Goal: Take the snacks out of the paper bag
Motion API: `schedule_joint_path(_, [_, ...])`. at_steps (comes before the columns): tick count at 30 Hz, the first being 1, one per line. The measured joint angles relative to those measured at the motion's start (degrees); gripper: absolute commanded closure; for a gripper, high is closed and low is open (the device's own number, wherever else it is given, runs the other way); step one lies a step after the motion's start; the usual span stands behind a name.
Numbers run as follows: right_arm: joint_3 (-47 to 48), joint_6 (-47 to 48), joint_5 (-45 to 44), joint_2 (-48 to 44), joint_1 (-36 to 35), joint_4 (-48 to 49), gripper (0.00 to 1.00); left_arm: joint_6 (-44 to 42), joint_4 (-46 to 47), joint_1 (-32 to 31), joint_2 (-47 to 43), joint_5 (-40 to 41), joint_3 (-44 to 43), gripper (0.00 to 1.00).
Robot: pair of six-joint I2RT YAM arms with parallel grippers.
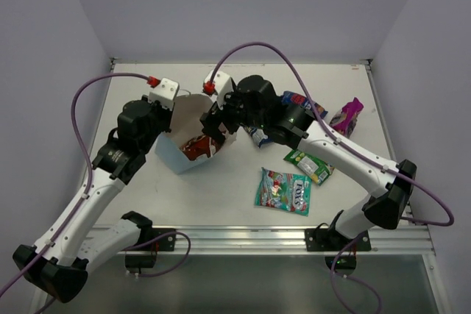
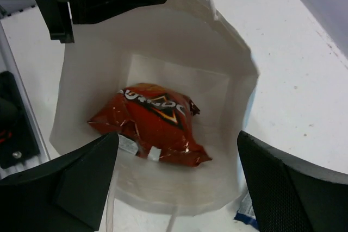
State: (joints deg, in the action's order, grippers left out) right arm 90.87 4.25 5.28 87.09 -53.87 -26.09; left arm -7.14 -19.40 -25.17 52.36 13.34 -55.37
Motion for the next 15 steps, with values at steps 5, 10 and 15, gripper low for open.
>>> schedule_joint_path(5, [-0.15, 6.34, 2.80, 0.50, 0.07, 0.02, 0.11, -2.82, 2.54, 0.00, 0.07, -3.65, -0.02, 1.00])
schedule_joint_path(10, [-3.30, 7.72, 5.05, 0.11, -0.68, -0.11, 0.15, -6.03, 4.52, 0.00, 1.51, -7.26, -0.13, 1.00])
schedule_joint_path(15, [-6.84, 8.00, 4.46, -1.18, -3.28, 0.42, 0.21, -8.17, 5.05, 0.00, 2.05, -11.32, -0.09, 1.00])
